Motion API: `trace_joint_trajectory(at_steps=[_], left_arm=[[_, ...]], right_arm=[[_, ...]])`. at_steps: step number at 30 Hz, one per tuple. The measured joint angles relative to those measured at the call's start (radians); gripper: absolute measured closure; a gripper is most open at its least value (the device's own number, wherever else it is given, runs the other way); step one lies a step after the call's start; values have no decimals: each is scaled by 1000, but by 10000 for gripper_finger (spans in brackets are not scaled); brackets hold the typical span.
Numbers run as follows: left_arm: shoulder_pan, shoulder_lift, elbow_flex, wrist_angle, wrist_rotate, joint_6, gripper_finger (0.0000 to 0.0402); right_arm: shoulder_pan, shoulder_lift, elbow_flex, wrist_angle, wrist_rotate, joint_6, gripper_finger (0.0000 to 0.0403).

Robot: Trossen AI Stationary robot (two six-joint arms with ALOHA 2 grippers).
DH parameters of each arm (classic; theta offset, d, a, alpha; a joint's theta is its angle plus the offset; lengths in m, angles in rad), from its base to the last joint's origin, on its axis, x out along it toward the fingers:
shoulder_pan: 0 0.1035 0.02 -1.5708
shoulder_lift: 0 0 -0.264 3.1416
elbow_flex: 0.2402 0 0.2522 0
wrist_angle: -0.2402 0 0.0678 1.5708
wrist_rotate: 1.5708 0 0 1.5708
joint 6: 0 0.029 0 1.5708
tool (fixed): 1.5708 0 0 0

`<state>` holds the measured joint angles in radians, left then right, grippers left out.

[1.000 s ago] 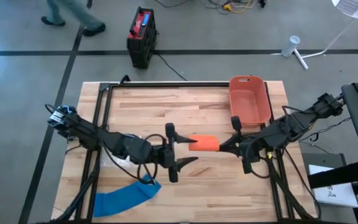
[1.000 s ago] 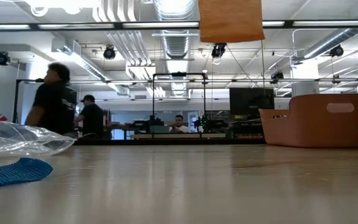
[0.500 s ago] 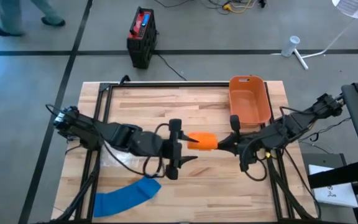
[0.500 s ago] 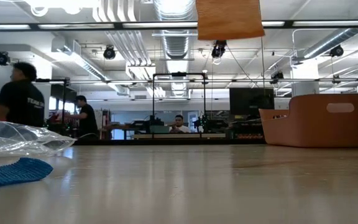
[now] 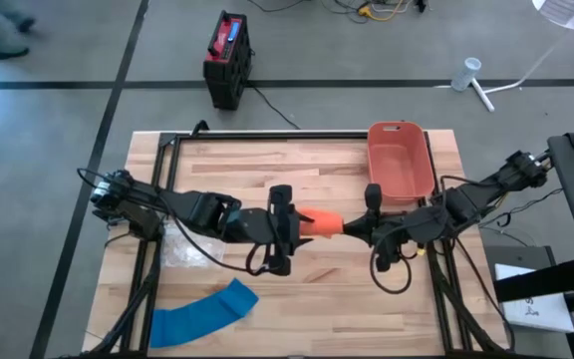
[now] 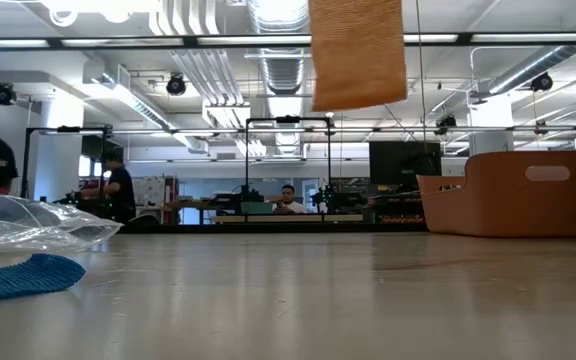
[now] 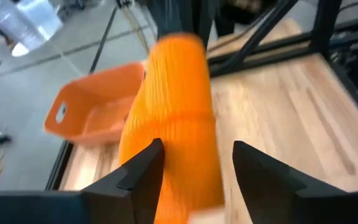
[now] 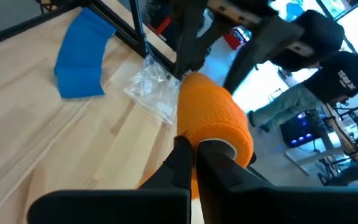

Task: Roll bandage
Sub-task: Roll the orange bandage

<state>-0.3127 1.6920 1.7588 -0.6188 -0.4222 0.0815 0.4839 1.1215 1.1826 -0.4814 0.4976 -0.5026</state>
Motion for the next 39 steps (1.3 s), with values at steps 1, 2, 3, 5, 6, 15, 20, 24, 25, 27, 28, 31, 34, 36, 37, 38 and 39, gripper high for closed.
trace_joint_trajectory(at_steps=[1,2,3,5,6,15,20,24,25,27,28,31,34,36,37,38,39], left_arm=[[-1,0,0,-21,-13,-11,227],[-1,-2,-1,-41,-23,-23,233],[0,-3,-1,-59,-36,-35,240],[0,-3,-1,-82,-61,-57,254],[1,-3,-1,-87,-71,-63,261],[-6,-21,-2,-60,-90,-62,296],[-7,-16,-4,-13,-90,-61,292],[-7,-1,-5,-1,-91,-58,280],[-7,3,-6,-3,-91,-58,277],[-7,7,-7,-1,-90,-45,270],[-8,9,-7,2,-90,-30,266],[-18,14,-7,19,-96,64,251],[-46,15,-8,59,-153,186,228],[-70,15,-8,96,-220,262,209],[-80,15,-8,115,-250,293,198],[-88,15,-8,130,-270,317,188],[-91,15,-8,143,-277,338,178]], right_arm=[[0,-6,0,-4,0,5,403],[0,-11,0,-10,0,6,403],[1,-15,0,-12,1,9,403],[2,-20,0,-15,3,13,403],[1,-21,0,-17,5,13,403],[2,-20,-6,-44,4,39,403],[2,-20,-7,-48,2,39,403],[3,-19,-9,-45,-9,45,403],[4,-20,-9,-40,-25,58,403],[5,-22,-9,-37,-53,72,403],[5,-22,-9,-36,-54,81,403],[5,-23,-5,-36,-55,104,403],[5,-24,5,-29,-56,168,403],[5,-25,11,-28,-56,213,403],[5,-25,14,-30,-57,237,403],[5,-25,16,-30,-60,261,403],[5,-25,19,-29,-61,283,403]])
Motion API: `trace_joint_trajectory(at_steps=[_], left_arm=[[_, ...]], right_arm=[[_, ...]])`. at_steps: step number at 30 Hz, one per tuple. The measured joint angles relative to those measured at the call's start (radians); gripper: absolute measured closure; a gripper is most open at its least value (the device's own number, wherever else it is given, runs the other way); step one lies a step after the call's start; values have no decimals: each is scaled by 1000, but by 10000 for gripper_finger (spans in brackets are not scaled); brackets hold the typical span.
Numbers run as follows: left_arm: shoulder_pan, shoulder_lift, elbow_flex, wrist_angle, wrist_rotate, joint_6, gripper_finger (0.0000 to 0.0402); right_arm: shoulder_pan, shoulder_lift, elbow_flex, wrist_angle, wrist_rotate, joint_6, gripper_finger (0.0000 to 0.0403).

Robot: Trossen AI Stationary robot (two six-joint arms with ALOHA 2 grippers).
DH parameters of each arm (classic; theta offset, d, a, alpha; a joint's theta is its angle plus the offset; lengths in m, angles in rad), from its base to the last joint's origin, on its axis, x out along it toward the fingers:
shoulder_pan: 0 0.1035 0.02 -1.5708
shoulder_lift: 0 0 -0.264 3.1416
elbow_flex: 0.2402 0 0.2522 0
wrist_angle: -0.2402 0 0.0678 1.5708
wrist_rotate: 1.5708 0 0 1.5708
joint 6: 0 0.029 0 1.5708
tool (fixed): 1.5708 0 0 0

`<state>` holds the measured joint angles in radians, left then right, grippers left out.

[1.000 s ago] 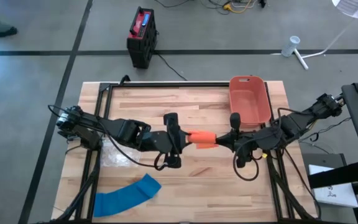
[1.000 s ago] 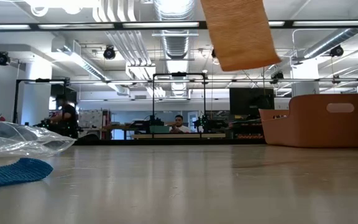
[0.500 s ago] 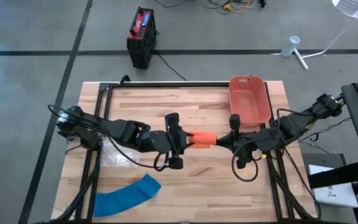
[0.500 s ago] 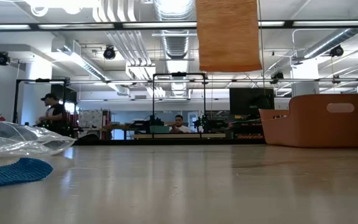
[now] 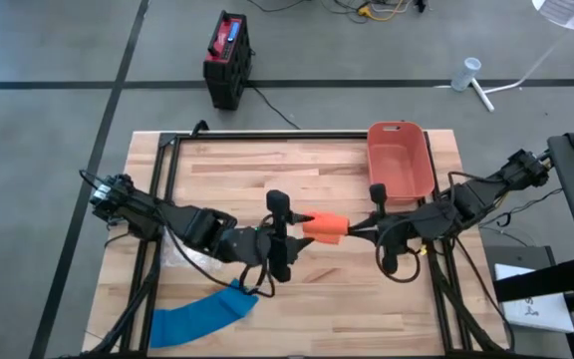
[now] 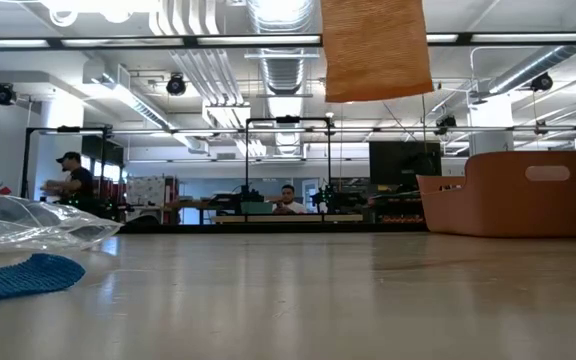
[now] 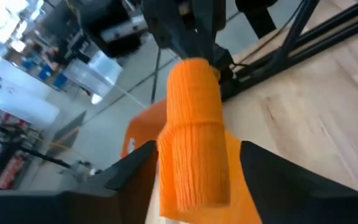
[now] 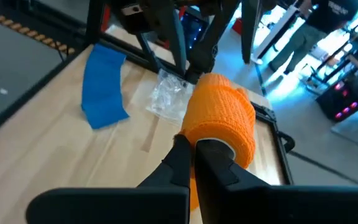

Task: Roll bandage
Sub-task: Roll the orange bandage

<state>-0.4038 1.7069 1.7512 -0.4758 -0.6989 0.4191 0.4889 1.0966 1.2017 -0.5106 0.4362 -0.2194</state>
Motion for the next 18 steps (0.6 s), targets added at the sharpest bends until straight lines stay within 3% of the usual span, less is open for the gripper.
trace_joint_trajectory(at_steps=[9,18], left_arm=[[0,0,-6,8,-9,-39,130],[7,36,-12,10,-45,-69,182]], right_arm=[[0,0,2,42,-27,64,403],[0,-1,2,96,-26,92,403]])
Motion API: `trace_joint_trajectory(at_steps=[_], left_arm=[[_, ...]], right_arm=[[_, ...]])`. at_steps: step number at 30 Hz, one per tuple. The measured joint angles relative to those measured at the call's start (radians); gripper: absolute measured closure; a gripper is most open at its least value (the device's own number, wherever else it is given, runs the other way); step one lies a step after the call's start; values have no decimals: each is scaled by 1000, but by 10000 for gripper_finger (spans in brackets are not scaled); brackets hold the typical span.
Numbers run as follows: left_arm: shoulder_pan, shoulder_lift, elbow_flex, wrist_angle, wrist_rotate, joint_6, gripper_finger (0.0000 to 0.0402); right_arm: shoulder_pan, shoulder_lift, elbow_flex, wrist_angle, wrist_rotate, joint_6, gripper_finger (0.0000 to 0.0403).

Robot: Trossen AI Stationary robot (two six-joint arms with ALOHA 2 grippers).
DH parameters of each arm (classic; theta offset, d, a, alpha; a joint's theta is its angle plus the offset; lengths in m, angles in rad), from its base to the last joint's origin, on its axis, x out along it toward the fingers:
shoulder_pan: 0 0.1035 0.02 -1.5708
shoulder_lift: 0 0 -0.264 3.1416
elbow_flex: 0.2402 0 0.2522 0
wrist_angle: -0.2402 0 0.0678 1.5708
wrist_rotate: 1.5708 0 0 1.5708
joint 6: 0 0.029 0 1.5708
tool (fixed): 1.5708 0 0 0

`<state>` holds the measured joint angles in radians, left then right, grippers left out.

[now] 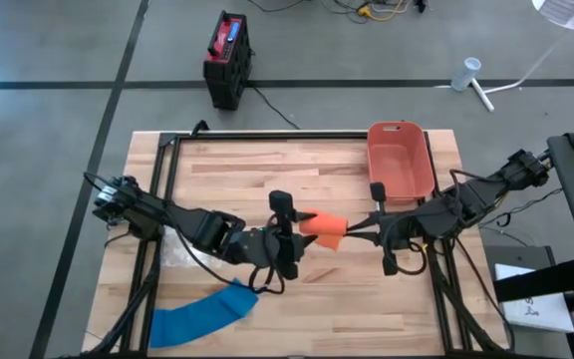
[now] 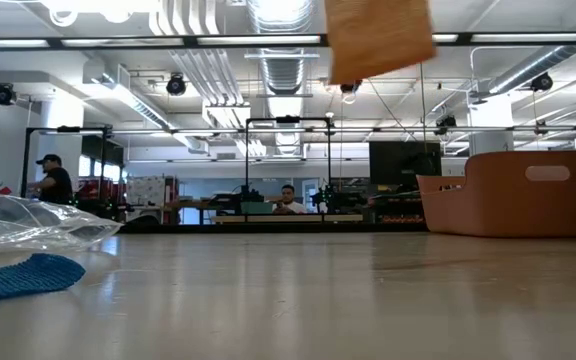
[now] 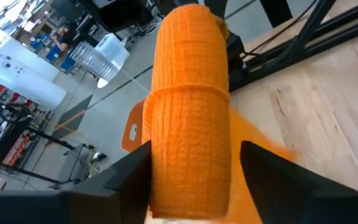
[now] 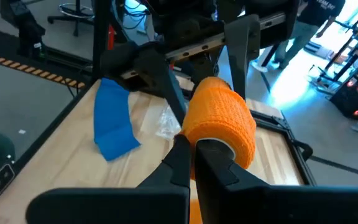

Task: Roll bandage
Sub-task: Roll the orange bandage

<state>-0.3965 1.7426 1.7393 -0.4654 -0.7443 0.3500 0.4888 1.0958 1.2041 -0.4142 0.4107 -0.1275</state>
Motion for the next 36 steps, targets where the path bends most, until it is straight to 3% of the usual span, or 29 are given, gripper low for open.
trace_joint_trajectory(at_steps=[6,11,17,22,30,36], left_arm=[[0,2,0,16,-6,-18,272],[-2,1,0,12,-6,-69,361],[-3,-15,0,-36,-4,-177,361],[8,-14,0,-60,-2,-232,361],[22,-13,0,-94,58,-248,361],[16,-2,-3,-202,85,-290,361]], right_arm=[[0,1,-2,-3,-1,32,398],[0,-2,-3,-3,6,25,360],[13,-59,19,-59,11,-43,286],[27,-78,19,46,8,-89,259],[-5,88,20,107,17,-140,304],[-37,191,102,69,121,-142,362]])
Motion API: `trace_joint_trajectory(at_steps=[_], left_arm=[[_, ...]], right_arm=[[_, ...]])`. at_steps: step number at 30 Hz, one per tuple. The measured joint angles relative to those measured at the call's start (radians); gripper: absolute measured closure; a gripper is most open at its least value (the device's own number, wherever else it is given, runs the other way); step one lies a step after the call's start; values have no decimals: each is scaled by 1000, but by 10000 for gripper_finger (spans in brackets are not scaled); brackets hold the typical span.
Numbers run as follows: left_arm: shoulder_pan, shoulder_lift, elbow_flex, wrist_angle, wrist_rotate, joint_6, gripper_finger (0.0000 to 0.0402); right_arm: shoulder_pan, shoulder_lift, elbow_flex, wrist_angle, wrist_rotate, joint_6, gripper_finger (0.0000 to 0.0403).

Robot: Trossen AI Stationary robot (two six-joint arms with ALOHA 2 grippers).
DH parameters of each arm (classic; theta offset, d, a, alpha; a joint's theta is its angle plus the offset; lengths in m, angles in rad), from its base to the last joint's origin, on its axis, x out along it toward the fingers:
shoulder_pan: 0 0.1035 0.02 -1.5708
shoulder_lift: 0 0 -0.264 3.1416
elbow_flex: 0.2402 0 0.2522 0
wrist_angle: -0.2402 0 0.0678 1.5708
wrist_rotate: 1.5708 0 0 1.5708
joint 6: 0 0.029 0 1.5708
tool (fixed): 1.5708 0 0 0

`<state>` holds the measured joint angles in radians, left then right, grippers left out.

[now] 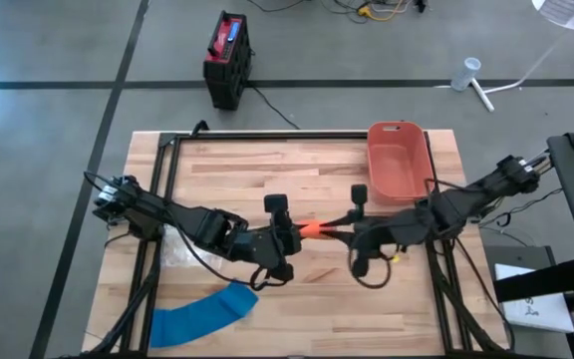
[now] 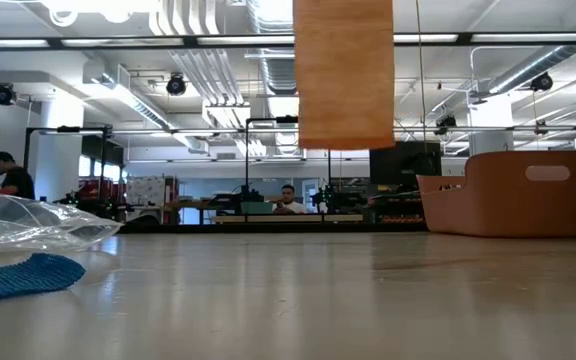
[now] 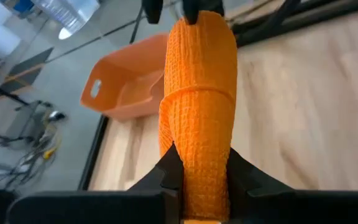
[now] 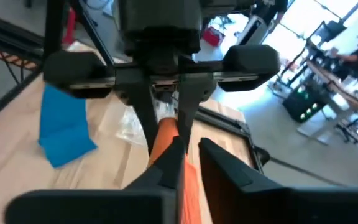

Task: Roll bandage
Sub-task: Roll the orange bandage

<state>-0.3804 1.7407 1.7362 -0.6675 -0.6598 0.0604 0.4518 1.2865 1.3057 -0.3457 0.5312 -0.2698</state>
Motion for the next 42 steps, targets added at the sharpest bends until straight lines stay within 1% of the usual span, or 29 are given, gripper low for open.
trace_joint_trajectory(at_steps=[3,5,9,12,18,20,22,24,28,30,32,35,38,42], left_arm=[[-2,2,-1,1,-8,5,361],[-3,6,-1,-9,-13,16,361],[-19,13,-3,-10,-18,65,359],[-34,13,-3,1,-40,81,358],[-47,9,-3,12,-48,61,356],[-50,7,-2,21,-46,61,356],[-51,11,-2,27,-34,84,356],[-49,20,-3,57,9,136,355],[-56,24,-4,148,35,235,355],[-59,24,-4,158,35,266,355],[-62,24,-4,155,25,280,355],[-69,24,-5,140,7,317,354],[-71,24,-5,141,15,375,354],[-71,24,-5,140,10,522,355]], right_arm=[[-23,55,40,-45,-12,18,388],[-35,88,69,-113,-16,40,399],[-43,129,140,-283,-27,106,399],[-42,133,167,-354,-30,146,402],[-17,68,160,-363,-9,114,402],[-11,44,159,-327,-3,96,402],[-9,30,159,-288,-2,91,402],[-11,26,159,-266,-8,68,403],[-15,61,156,-254,-15,4,403],[-14,81,155,-257,-74,-19,403],[-11,91,155,-274,-163,-35,403],[-5,96,155,-292,-243,-42,403],[15,94,155,-306,-244,-49,403],[51,80,155,-339,-247,-60,403]])
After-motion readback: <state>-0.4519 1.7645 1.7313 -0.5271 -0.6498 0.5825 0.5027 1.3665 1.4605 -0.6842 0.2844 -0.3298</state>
